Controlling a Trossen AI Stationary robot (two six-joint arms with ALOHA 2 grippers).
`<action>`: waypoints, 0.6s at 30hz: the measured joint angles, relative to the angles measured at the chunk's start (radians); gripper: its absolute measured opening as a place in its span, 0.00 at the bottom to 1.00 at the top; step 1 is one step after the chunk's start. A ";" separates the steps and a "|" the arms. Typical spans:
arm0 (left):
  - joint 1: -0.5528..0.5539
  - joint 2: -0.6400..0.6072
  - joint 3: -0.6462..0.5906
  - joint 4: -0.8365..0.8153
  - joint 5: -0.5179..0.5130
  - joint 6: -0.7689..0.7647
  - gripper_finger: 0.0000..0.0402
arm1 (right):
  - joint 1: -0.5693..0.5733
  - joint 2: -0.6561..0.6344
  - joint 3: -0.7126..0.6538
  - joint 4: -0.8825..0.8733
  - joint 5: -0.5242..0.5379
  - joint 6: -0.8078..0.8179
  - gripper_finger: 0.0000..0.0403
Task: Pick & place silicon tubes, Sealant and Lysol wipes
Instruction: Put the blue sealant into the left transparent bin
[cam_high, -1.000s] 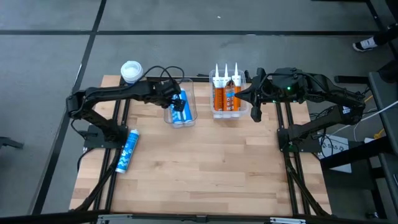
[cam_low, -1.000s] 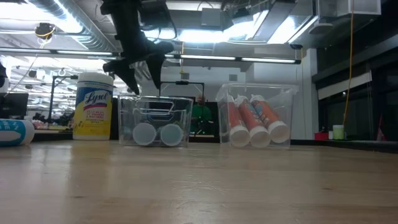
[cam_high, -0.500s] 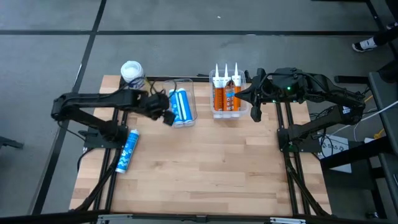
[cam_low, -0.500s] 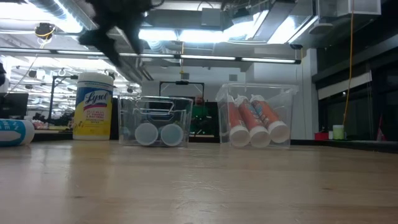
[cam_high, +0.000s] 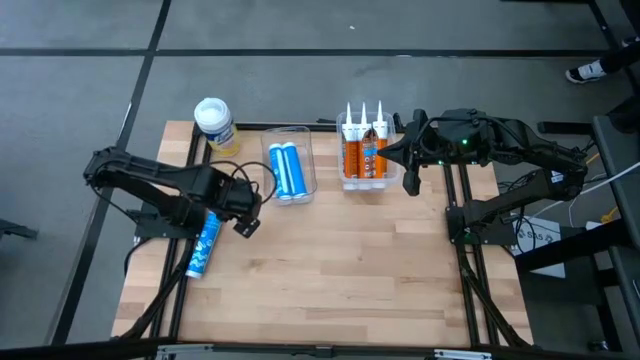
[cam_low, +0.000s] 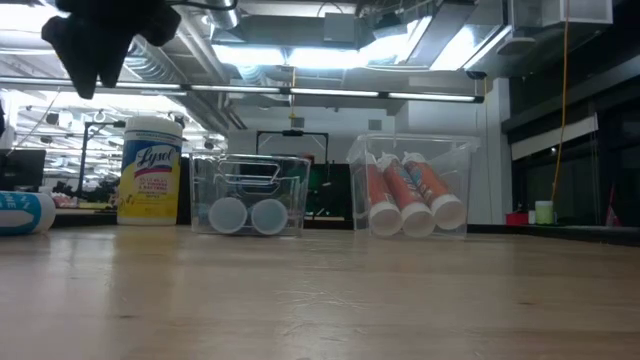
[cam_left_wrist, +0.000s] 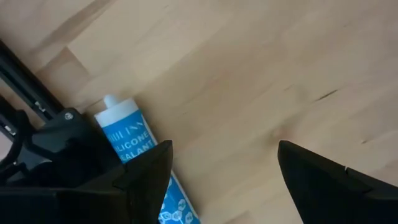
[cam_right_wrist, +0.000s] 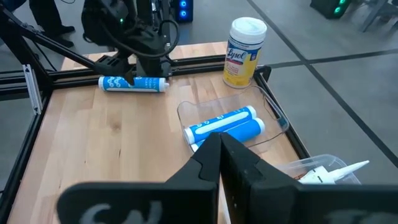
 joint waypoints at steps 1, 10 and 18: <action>-0.003 0.004 0.000 -0.003 0.000 0.000 0.70 | 0.000 0.000 0.000 0.002 0.000 0.001 0.03; -0.004 0.045 -0.050 -0.048 0.062 -0.020 0.75 | 0.000 0.000 0.000 0.002 -0.002 0.011 0.03; -0.034 0.065 -0.118 -0.040 0.094 -0.086 0.81 | 0.000 0.000 0.000 0.001 -0.008 0.030 0.03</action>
